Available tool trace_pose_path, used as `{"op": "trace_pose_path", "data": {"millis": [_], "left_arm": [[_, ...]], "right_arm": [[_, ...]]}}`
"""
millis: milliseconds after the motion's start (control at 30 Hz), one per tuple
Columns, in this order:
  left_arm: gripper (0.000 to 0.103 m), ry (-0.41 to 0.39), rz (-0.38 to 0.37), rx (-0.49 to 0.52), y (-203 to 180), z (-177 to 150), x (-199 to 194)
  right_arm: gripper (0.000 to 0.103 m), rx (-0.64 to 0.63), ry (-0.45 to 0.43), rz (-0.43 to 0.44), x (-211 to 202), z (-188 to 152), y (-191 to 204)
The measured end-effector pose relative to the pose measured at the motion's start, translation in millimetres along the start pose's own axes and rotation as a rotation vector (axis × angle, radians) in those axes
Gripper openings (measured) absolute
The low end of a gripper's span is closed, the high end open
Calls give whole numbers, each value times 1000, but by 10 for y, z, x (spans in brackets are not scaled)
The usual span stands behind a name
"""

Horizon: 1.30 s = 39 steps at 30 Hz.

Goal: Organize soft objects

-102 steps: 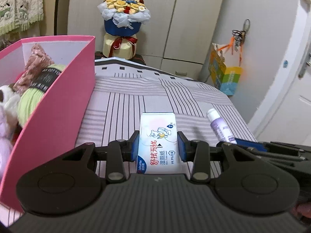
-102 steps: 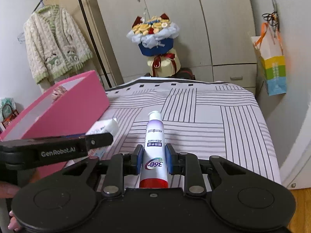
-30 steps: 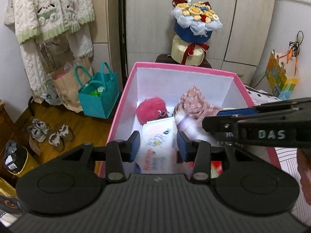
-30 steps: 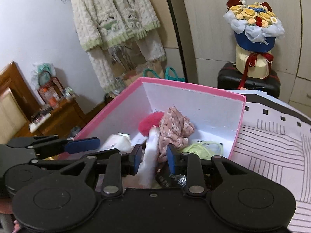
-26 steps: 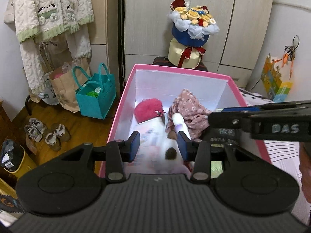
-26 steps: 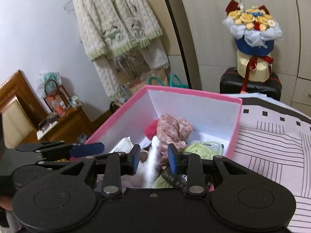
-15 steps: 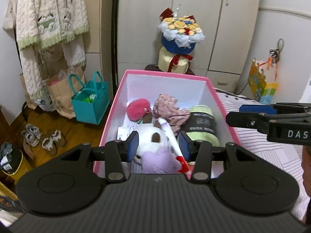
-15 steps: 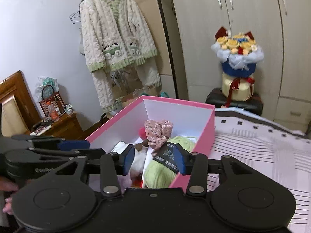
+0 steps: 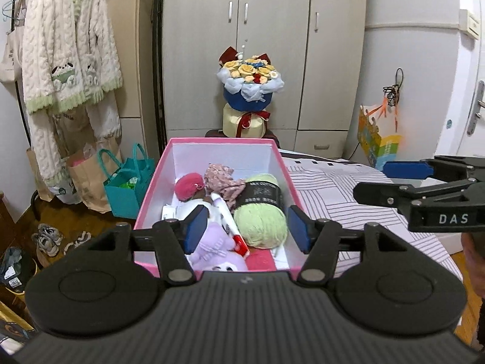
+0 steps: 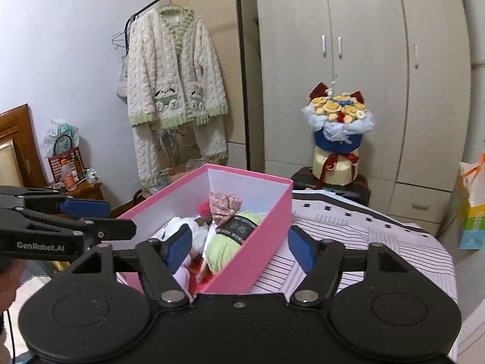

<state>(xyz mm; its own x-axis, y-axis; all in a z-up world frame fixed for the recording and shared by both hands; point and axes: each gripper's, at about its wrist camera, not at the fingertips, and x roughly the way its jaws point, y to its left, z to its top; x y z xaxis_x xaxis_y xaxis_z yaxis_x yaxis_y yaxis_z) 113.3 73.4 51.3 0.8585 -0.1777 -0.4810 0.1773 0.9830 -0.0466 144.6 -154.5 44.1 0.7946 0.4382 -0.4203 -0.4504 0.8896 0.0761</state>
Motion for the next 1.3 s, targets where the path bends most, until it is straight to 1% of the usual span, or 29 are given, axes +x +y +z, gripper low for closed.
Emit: {"op": "trace_pose_path", "data": {"millis": [33, 100, 133, 233, 267, 333, 367, 400, 467, 533, 633, 733, 833, 867, 933, 1000, 1133, 1300], "left_arm": [[63, -2, 0, 4, -33, -33, -25], [70, -9, 2, 13, -92, -108, -64], [71, -10, 1, 15, -117, -151, -83], [80, 2, -14, -2, -154, -290, -98], [84, 6, -16, -4, -173, -324, -99], [92, 4, -5, 3, -220, -359, -104], [100, -2, 4, 10, -242, -363, -110], [103, -5, 20, 15, -267, -351, -114], [103, -14, 60, 22, -307, -318, -133], [103, -13, 103, 21, -359, -290, -151], [103, -4, 136, 12, -410, -248, -167], [103, 13, 124, 63, -495, -254, -195], [103, -15, 123, 17, -525, -304, -266], [103, -15, 113, 11, -532, -320, -282], [103, -15, 100, 2, -539, -352, -298], [103, -19, 105, -1, -550, -393, -317], [103, -9, 115, 8, -581, -450, -292], [103, -11, 118, 9, -605, -510, -312]], "right_arm": [[89, 3, -7, -5, -50, -37, -16], [91, 17, -22, -23, -139, -130, -46], [92, 24, -24, -31, -166, -170, -57], [97, 45, -11, -72, -232, -290, -90], [97, 45, -6, -86, -245, -309, -89], [103, 36, 2, -125, -268, -330, -75], [103, 30, 9, -156, -282, -327, -52], [103, 28, 19, -189, -296, -319, -32], [103, 22, 40, -259, -327, -288, 10], [103, 10, 38, -282, -386, -289, 25], [103, 61, 31, -317, -507, -297, -18], [103, 116, 22, -342, -627, -346, -69], [103, 168, 27, -320, -745, -414, -101], [103, 170, 27, -316, -782, -431, -105], [103, 171, 23, -336, -829, -465, -95], [103, 171, 16, -362, -881, -506, -78], [103, 178, 20, -366, -959, -587, -70], [103, 151, 13, -403, -1003, -649, -18]]}}
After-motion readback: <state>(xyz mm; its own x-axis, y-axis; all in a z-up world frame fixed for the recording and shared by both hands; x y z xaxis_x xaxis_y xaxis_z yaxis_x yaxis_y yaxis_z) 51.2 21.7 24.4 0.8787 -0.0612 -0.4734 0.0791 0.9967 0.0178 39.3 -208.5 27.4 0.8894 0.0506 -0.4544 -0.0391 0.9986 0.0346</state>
